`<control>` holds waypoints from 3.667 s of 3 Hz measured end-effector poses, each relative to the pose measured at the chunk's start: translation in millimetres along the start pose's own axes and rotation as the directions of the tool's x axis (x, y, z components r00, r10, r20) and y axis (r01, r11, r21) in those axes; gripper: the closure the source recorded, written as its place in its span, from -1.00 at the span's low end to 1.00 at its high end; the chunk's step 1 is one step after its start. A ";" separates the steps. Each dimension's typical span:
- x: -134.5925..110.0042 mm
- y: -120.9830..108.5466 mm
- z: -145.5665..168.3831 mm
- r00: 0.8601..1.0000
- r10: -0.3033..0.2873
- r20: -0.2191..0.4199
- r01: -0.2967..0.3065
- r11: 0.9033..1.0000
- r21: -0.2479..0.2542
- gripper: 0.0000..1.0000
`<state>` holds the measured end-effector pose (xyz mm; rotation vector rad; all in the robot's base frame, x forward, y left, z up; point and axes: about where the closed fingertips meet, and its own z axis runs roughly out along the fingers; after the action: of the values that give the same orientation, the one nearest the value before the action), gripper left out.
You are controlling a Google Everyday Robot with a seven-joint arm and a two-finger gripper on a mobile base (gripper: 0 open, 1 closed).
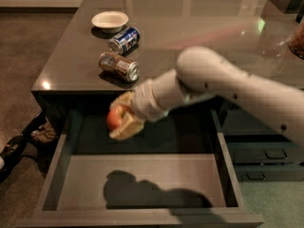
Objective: Pick apple from top drawer and place on counter
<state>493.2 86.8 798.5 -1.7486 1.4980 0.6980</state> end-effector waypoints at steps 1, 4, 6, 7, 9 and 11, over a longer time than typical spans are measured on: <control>-62.6 -35.1 -50.7 0.993 -0.104 -0.055 0.105 0.994 0.021 1.00; -55.9 -97.6 -121.5 0.998 -0.058 -0.033 0.063 0.987 0.148 1.00; -23.4 -142.0 -150.5 0.997 -0.033 -0.064 0.048 0.967 0.249 1.00; -7.7 -144.5 -149.0 0.997 -0.026 -0.068 0.041 0.972 0.230 1.00; 87.8 -138.4 -162.1 0.956 0.204 -0.211 -0.151 0.958 0.244 1.00; 90.2 -137.6 -168.8 0.946 0.233 -0.227 -0.174 0.952 0.252 0.73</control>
Offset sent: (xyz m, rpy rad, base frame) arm 0.0852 -0.0818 0.1842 0.0757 -0.1401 -0.0922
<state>635.9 -93.0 851.9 -1.5637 1.8767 0.3905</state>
